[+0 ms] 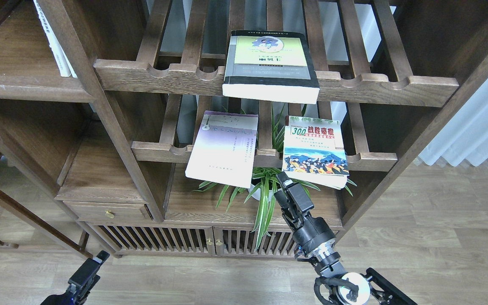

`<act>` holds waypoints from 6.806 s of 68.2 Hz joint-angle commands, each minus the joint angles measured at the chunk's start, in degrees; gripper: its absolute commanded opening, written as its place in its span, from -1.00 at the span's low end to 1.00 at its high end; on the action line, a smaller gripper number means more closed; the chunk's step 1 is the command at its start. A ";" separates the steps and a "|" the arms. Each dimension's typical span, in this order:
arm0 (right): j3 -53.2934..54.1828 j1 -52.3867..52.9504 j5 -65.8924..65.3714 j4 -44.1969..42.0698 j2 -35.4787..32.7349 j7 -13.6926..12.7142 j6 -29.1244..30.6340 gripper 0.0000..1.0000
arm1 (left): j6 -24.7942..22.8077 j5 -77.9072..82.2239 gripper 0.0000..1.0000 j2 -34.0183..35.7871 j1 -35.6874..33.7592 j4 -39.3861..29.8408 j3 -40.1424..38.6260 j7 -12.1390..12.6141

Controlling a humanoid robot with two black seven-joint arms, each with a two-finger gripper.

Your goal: Organize books on shelf

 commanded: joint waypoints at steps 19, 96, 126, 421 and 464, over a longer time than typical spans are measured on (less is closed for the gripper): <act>7.16 0.47 3.87 -0.08 0.00 0.42 0.01 0.97 | 0.00 0.00 1.00 -0.08 -0.08 0.34 -0.34 0.00; -3.99 -7.26 3.61 2.91 0.00 10.79 0.01 -0.95 | 0.00 -0.09 1.00 0.54 -0.26 0.69 -2.98 0.53; -8.30 -15.52 1.24 2.55 0.00 10.26 0.01 -0.93 | 0.00 -0.53 1.00 1.59 0.36 3.33 3.00 0.35; -21.14 -11.04 0.01 -7.90 0.00 -6.53 0.01 1.00 | 0.00 5.71 -0.89 28.13 -11.41 -24.71 -47.36 10.64; -21.14 -11.31 0.01 -8.08 0.00 -6.53 0.01 1.00 | 0.00 31.99 -0.89 27.17 -38.22 -18.91 -40.77 11.60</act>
